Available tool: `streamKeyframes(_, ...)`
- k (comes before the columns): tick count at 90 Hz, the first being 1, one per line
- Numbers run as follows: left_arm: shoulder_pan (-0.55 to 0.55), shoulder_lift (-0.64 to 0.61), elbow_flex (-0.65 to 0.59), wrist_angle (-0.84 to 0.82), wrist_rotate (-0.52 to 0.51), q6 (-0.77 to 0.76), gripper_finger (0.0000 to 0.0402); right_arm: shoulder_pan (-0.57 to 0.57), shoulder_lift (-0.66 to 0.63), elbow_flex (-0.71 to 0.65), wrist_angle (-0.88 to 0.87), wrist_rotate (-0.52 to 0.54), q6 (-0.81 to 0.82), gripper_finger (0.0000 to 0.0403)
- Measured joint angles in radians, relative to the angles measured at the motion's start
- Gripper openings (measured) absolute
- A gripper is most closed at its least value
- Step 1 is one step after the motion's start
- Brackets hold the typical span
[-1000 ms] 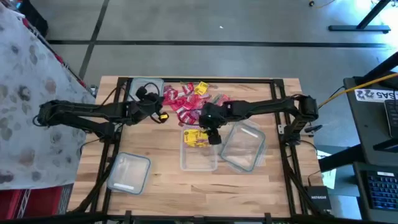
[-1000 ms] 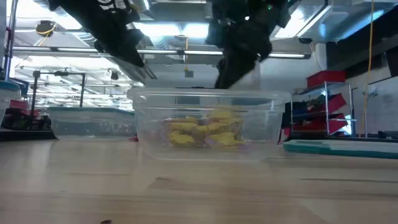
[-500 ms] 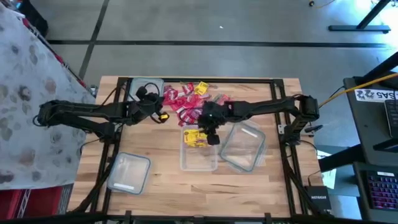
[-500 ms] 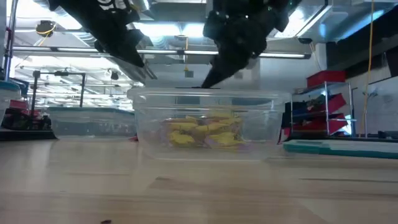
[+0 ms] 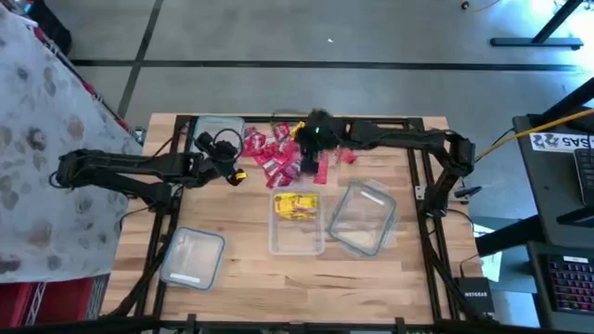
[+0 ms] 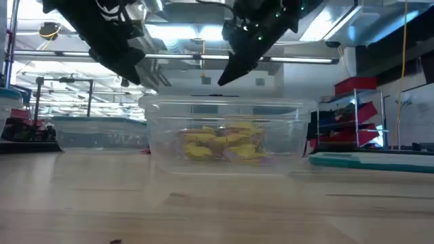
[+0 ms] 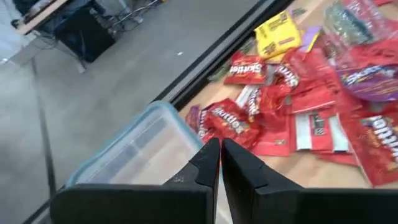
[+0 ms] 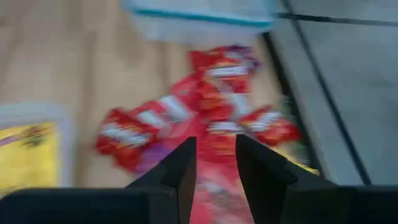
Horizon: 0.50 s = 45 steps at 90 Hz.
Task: Sort candy
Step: Put the yellow candy into the right transparent bin
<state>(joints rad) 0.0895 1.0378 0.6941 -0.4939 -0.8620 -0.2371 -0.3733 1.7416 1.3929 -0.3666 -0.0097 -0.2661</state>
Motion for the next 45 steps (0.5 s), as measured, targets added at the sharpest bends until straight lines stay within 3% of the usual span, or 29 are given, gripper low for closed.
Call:
streamKeyframes(24, 0.000, 0.000, 0.000, 0.004, -0.010, -0.003, 0.0000, -0.220, 0.098, 0.034, -0.017, -0.095, 0.007, 0.0099)
streamKeyframes(45, 0.005, 0.000, 0.000, 0.055, -0.012, 0.041, 0.0000, -0.304, 0.269, 0.161, -0.113, -0.213, -0.068, 0.0099)
